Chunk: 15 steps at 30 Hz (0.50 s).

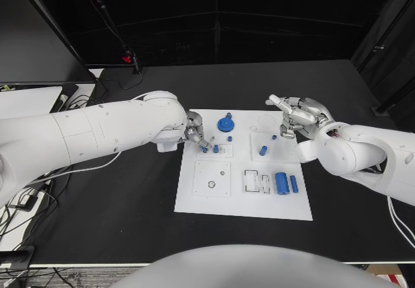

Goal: Assemble the parts on the task board

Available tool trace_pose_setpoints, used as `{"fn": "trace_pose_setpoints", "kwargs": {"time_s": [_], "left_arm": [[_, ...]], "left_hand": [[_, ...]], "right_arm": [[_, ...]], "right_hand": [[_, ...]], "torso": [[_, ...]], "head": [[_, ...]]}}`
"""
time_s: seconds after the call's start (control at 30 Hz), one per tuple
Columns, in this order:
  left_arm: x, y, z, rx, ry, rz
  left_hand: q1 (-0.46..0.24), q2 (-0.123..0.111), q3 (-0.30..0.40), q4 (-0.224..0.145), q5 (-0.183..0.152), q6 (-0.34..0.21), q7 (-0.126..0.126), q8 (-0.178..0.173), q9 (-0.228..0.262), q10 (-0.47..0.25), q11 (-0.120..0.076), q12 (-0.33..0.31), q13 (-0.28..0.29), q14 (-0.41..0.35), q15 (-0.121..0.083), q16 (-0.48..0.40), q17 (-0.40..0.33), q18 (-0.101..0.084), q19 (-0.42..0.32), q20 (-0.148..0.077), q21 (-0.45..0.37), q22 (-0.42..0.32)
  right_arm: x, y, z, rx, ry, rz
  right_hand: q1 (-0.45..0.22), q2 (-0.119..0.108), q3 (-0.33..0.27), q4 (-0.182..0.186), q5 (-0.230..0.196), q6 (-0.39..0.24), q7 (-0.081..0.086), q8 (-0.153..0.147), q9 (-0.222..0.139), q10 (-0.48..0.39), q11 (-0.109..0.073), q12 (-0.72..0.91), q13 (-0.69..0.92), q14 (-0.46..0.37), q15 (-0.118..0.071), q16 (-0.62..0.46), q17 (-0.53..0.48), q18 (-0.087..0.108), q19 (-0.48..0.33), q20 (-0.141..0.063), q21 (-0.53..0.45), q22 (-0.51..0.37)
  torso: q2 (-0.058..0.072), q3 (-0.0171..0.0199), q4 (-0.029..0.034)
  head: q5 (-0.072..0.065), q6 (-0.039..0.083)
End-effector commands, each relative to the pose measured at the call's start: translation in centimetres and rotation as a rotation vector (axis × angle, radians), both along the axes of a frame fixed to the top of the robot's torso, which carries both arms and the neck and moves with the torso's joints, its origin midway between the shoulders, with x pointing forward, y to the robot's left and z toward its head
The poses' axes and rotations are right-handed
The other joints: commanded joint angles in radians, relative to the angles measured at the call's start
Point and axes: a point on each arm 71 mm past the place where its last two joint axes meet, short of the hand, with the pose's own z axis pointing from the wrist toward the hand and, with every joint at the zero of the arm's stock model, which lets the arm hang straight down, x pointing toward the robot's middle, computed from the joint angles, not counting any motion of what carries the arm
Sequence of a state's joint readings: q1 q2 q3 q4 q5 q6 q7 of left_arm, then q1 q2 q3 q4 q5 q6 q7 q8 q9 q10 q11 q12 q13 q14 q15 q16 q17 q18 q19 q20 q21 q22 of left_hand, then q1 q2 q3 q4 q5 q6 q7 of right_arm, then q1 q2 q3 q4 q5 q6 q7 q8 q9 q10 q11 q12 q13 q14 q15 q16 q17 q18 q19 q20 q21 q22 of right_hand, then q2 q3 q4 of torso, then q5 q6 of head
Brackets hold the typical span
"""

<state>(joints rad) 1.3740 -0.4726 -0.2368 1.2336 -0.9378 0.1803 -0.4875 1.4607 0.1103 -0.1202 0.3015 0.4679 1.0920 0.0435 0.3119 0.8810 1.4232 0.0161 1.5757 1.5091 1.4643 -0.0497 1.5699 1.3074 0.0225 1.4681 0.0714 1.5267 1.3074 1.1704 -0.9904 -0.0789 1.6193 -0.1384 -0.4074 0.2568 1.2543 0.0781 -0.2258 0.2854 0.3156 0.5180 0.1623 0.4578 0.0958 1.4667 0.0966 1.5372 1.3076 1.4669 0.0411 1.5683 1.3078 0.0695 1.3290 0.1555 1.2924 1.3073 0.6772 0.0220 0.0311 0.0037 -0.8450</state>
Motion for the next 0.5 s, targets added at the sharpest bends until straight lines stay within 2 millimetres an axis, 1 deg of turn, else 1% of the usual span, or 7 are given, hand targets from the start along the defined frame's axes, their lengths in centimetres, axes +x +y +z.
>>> {"fn": "trace_pose_setpoints", "kwargs": {"time_s": [0.03,0.17,0.27,0.37,0.5], "left_arm": [[0.04,0.23,-0.08,0.022,-0.022,-0.009],[0.12,0.56,-0.22,0.026,-0.035,-0.004],[0.13,0.82,-0.34,0.029,-0.038,0.000],[0.19,1.05,-0.44,0.032,-0.041,0.005],[0.26,1.12,-0.54,0.034,-0.041,0.007]], "left_hand": [[0.109,0.103,0.014,-0.010,-0.005,0.024,-0.019,0.004,0.001,0.148,-0.042,-0.005,0.062,0.106,-0.004,0.001,0.263,-0.003,0.032,-0.002,-0.007,0.237],[0.109,0.102,0.015,-0.010,-0.005,0.023,-0.019,0.004,0.001,0.148,-0.042,-0.005,0.062,0.106,-0.004,0.001,0.263,-0.003,0.033,-0.002,-0.006,0.238],[0.109,0.102,0.015,-0.010,-0.006,0.023,-0.019,0.004,0.001,0.148,-0.042,-0.005,0.062,0.106,-0.004,0.001,0.263,-0.003,0.032,-0.002,-0.006,0.238],[0.109,0.102,0.015,-0.010,-0.006,0.023,-0.019,0.004,0.001,0.148,-0.042,-0.005,0.062,0.106,-0.004,0.001,0.263,-0.003,0.032,-0.002,-0.006,0.238],[0.110,0.102,0.017,-0.010,-0.006,0.023,-0.019,0.004,0.001,0.148,-0.042,-0.005,0.062,0.106,-0.004,0.001,0.263,-0.003,0.031,-0.002,-0.007,0.237]], "right_arm": [[-0.01,0.18,0.14,0.005,-0.010,0.009],[-0.02,0.17,0.14,0.005,-0.010,0.009],[-0.03,0.18,0.14,0.005,-0.011,0.010],[-0.04,0.16,0.14,0.005,-0.011,0.010],[-0.06,0.15,0.13,0.005,-0.011,0.010]], "right_hand": [[0.004,0.008,-0.008,0.000,0.003,-0.008,0.022,0.007,0.000,0.029,0.005,0.000,0.207,0.104,0.005,0.002,0.263,0.012,-0.010,0.000,-0.005,0.142],[0.004,0.008,-0.008,0.000,0.003,-0.008,0.022,0.007,0.000,0.029,0.005,0.000,0.208,0.104,0.005,0.002,0.263,0.012,-0.010,0.000,-0.005,0.142],[0.004,0.008,-0.008,0.000,0.003,-0.008,0.022,0.007,0.000,0.029,0.005,0.000,0.208,0.104,0.005,0.002,0.263,0.012,-0.010,0.000,-0.005,0.142],[0.004,0.008,-0.008,0.000,0.003,-0.008,0.022,0.007,0.000,0.029,0.005,0.000,0.208,0.104,0.005,0.002,0.263,0.012,-0.010,0.000,-0.005,0.142],[0.004,0.008,-0.008,0.000,0.003,-0.008,0.022,0.007,0.000,0.029,0.005,0.000,0.208,0.104,0.005,0.002,0.263,0.012,-0.010,0.000,-0.005,0.142]], "torso": [[0.000,-0.0006,-0.0014],[0.000,0.0005,0.0006],[-0.001,0.0014,0.0006],[0.000,-0.0002,0.0002],[0.000,-0.0003,-0.0012]], "head": [[0.002,0.000],[-0.001,-0.002],[0.000,-0.003],[-0.001,-0.003],[0.001,-0.003]]}}
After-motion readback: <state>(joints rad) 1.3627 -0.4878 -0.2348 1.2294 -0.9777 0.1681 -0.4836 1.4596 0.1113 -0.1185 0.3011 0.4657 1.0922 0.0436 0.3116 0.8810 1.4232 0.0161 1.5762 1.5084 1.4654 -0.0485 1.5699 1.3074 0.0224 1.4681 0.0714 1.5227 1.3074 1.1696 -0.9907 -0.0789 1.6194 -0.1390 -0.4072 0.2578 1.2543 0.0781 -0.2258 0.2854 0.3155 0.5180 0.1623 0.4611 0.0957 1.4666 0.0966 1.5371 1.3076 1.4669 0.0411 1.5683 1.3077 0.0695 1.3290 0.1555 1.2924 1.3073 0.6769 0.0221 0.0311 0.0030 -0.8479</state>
